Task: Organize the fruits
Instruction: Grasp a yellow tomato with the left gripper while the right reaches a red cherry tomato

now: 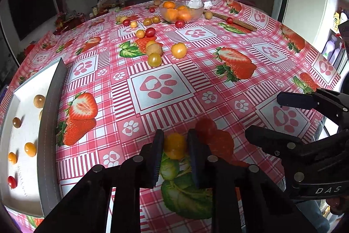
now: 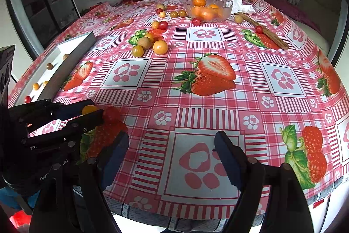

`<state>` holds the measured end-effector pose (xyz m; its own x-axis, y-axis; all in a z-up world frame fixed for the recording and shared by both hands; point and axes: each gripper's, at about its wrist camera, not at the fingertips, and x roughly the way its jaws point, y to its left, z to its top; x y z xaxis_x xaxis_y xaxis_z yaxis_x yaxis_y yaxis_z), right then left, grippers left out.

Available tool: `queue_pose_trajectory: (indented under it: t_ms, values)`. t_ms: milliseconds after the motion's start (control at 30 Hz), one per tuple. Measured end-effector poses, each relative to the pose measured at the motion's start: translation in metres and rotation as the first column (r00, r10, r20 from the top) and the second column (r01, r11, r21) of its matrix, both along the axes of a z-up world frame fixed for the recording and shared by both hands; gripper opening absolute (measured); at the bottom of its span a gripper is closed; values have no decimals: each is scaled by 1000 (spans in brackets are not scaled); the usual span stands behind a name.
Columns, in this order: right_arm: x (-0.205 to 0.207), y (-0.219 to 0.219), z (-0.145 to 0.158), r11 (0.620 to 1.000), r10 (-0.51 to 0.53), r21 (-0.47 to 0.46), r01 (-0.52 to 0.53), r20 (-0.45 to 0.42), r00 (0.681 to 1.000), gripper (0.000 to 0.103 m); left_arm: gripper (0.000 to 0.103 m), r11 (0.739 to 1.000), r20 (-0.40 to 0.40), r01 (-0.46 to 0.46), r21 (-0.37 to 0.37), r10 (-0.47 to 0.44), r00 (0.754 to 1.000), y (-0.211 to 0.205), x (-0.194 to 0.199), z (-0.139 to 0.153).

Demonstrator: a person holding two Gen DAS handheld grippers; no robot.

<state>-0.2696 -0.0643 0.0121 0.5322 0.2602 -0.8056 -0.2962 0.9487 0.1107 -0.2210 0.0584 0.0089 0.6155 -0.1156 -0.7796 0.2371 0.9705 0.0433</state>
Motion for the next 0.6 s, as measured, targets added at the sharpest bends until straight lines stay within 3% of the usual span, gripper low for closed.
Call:
queue_pose_trajectory:
  t_ms: [600]
  values:
    - [6, 56, -5, 989, 138, -50, -136, 27, 990, 84, 24, 990, -21, -138, -39, 137, 990, 54, -10, 0]
